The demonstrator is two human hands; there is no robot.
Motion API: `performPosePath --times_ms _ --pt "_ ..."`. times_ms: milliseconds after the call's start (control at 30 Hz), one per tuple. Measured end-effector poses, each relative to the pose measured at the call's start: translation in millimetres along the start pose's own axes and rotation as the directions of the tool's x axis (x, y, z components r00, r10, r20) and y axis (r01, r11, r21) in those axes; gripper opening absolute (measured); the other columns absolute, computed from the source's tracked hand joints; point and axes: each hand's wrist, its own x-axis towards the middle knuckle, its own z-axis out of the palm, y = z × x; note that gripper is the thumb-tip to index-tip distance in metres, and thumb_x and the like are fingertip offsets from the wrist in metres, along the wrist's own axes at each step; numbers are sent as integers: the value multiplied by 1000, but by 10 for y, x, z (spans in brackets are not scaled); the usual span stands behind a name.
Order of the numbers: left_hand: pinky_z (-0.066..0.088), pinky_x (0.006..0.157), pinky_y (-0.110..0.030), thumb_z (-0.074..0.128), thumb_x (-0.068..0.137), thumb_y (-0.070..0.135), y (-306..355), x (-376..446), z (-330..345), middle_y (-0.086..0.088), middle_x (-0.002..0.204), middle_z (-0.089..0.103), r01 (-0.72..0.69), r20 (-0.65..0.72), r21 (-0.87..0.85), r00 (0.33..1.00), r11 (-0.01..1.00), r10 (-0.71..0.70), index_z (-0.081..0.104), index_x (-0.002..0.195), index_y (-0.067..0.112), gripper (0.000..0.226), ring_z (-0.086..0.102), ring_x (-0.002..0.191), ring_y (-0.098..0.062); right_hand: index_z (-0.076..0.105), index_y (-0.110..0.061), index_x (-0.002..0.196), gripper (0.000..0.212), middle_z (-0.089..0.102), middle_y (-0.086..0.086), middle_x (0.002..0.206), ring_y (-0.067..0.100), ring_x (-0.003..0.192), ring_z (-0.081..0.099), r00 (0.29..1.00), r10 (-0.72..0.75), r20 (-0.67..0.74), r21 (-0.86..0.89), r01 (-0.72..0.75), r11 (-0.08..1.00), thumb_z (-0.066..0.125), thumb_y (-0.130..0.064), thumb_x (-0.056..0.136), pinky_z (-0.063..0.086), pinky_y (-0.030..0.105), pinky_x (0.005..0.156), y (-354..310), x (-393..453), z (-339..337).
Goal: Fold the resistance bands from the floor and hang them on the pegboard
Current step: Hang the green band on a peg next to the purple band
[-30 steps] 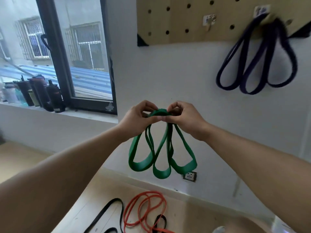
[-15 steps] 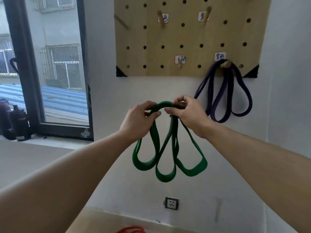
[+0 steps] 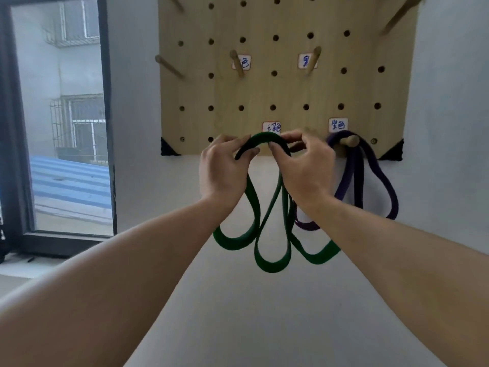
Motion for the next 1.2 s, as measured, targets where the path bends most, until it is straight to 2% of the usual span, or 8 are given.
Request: performPosePath --times_ms 100,367,467,567,733,867,1100,1200 --pt "52 85 -32 72 91 41 79 201 146 15 109 71 26 -37 38 999 999 -24 75 119 34 29 63 101 -10 69 -30 106 22 68 -14 104 7 95 64 999 7 -46 -36 -9 999 72 -46 91 58 37 82 42 208 36" --pt "54 70 -34 65 95 38 -132 468 490 10 92 72 53 85 105 994 993 -62 75 113 43 21 65 82 -15 68 -36 92 10 71 -15 98 6 93 66 996 87 -4 -32 -87 996 77 -39 88 58 37 81 323 508 228" --pt "53 70 -29 67 95 32 -230 435 588 7 94 73 31 65 57 997 998 -34 76 116 36 23 65 81 -15 74 -29 102 14 73 -15 97 3 94 67 994 102 -35 101 -98 990 78 -34 89 59 33 85 417 416 320" --pt "46 62 -18 69 94 29 -249 448 624 8 91 73 4 48 67 999 998 -7 77 115 35 23 66 77 -12 74 -26 122 32 75 -9 113 6 105 69 997 50 -52 91 -46 995 78 -32 91 58 34 94 526 279 387" --pt "62 72 -41 72 91 28 -294 606 612 8 80 76 117 128 49 984 992 -123 79 108 36 20 71 72 -15 71 -34 129 34 72 -8 110 4 97 64 991 128 -47 46 -126 991 71 -40 95 56 26 85 526 344 435" --pt "62 73 -40 71 92 27 -317 637 691 5 84 77 136 172 107 973 985 -153 79 109 33 20 71 73 -16 67 -41 131 32 72 -4 116 14 99 68 980 198 -10 5 -198 980 64 -42 99 60 42 84 544 420 551" --pt "59 67 -37 66 94 24 -354 715 790 4 77 71 135 221 195 959 972 -177 80 102 31 18 67 70 -18 65 -38 136 34 67 -10 137 14 114 67 935 339 107 -128 -325 937 61 -36 102 49 25 75 619 646 581" --pt "59 71 -39 64 94 20 -380 651 792 0 82 72 99 229 205 962 974 -146 79 105 28 21 67 74 -21 58 -37 144 42 71 -4 131 14 109 68 943 304 137 -55 -299 953 60 -28 103 53 27 84 655 563 583"
